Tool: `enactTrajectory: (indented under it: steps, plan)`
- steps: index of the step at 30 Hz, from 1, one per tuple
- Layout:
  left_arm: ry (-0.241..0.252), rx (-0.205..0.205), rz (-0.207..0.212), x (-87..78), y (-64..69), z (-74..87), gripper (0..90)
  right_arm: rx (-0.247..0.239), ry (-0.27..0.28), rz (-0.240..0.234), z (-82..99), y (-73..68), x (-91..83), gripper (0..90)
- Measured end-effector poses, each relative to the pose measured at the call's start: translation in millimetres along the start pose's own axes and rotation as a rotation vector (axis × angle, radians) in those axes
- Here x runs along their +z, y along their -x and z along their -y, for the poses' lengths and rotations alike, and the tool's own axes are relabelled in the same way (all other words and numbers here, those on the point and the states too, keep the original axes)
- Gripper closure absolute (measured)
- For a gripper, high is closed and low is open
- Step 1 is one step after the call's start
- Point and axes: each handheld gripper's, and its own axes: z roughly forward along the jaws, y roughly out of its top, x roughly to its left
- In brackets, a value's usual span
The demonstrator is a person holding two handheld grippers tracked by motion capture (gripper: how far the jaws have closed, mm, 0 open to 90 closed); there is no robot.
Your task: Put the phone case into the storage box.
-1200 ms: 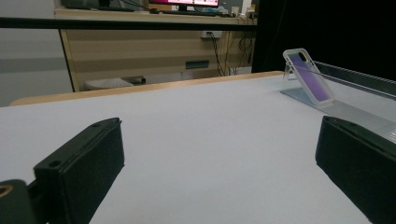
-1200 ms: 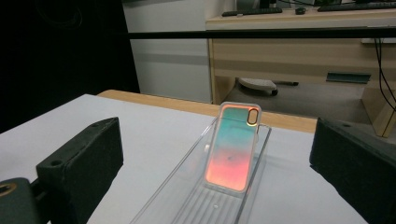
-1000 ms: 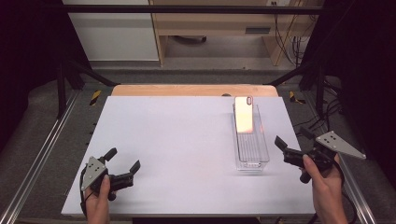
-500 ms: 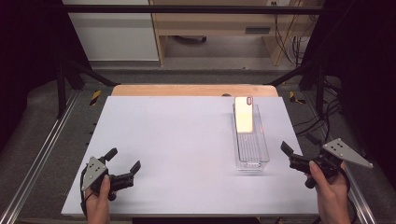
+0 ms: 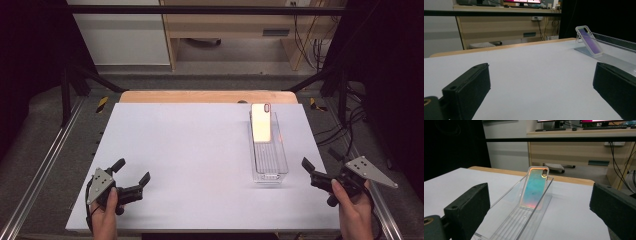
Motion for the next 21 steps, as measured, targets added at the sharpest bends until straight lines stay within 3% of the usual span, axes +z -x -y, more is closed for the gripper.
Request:
enactTrajectory:
  steps: [21]
  plan:
    - [0.005,0.005,0.004,-0.6,0.2,-0.3,0.7,-0.025,0.034,-0.051,35.5,2.4,1.3,3.2]
